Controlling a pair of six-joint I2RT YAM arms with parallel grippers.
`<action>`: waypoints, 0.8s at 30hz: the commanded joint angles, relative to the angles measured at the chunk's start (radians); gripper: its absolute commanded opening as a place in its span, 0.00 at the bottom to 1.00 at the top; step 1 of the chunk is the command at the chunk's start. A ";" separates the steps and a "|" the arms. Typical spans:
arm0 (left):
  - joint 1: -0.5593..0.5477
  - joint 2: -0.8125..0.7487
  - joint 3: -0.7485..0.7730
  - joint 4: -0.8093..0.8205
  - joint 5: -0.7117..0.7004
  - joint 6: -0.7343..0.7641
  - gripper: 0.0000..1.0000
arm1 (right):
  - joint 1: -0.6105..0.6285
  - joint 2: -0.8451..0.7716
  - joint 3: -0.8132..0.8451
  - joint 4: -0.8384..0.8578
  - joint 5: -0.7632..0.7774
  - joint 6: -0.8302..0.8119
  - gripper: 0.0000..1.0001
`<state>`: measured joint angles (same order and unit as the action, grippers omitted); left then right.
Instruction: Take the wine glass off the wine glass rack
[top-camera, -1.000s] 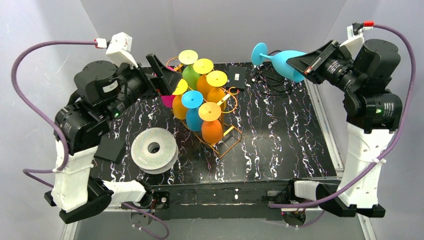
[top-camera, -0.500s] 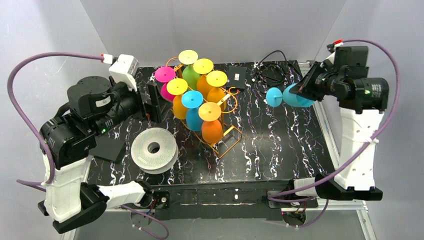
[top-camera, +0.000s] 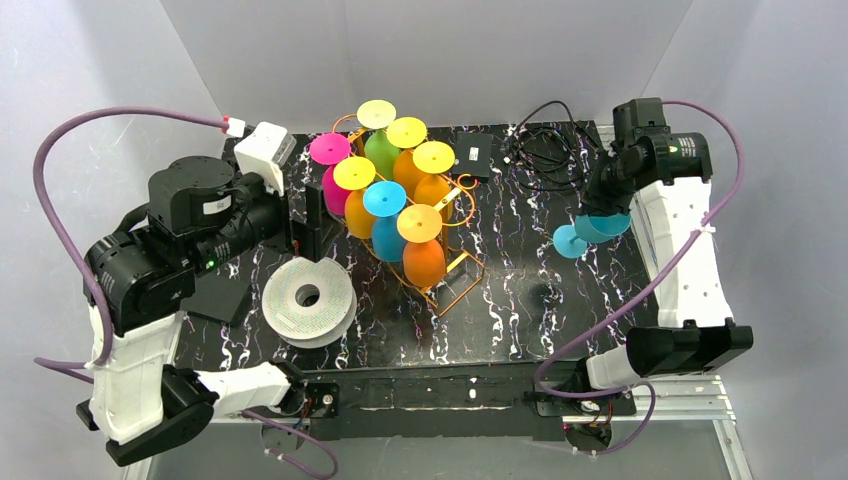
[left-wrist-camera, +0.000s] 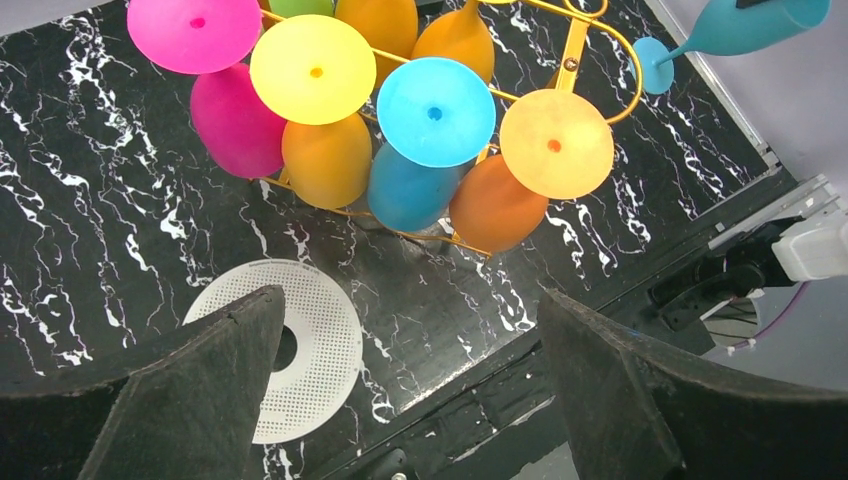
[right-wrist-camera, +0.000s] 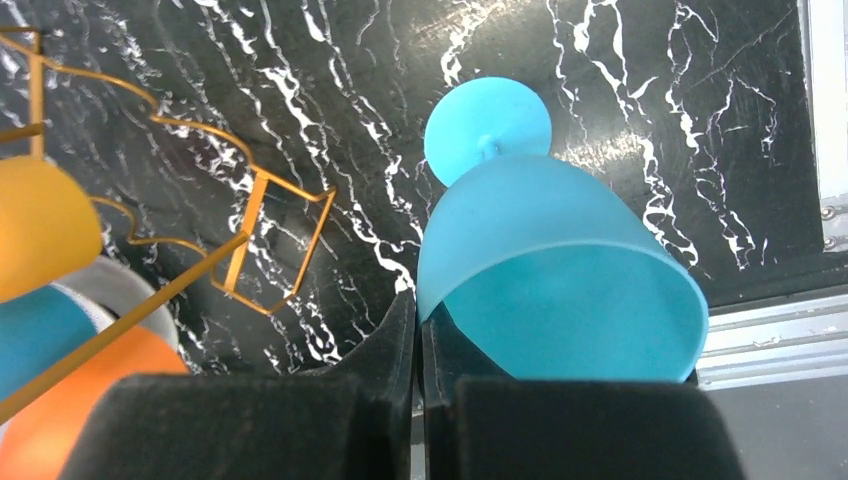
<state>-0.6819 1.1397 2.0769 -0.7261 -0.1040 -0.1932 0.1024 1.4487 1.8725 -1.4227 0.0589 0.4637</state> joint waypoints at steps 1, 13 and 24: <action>0.006 0.019 0.030 -0.029 0.027 0.032 0.98 | 0.004 -0.006 -0.086 0.109 0.057 -0.007 0.01; 0.005 0.001 -0.015 -0.045 0.030 0.050 0.98 | 0.013 0.056 -0.197 0.289 0.053 -0.019 0.01; 0.007 0.007 -0.055 -0.026 0.033 0.059 0.98 | 0.015 0.162 -0.213 0.316 0.021 -0.034 0.01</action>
<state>-0.6819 1.1446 2.0300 -0.7601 -0.0803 -0.1539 0.1127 1.5978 1.6695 -1.1419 0.0788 0.4541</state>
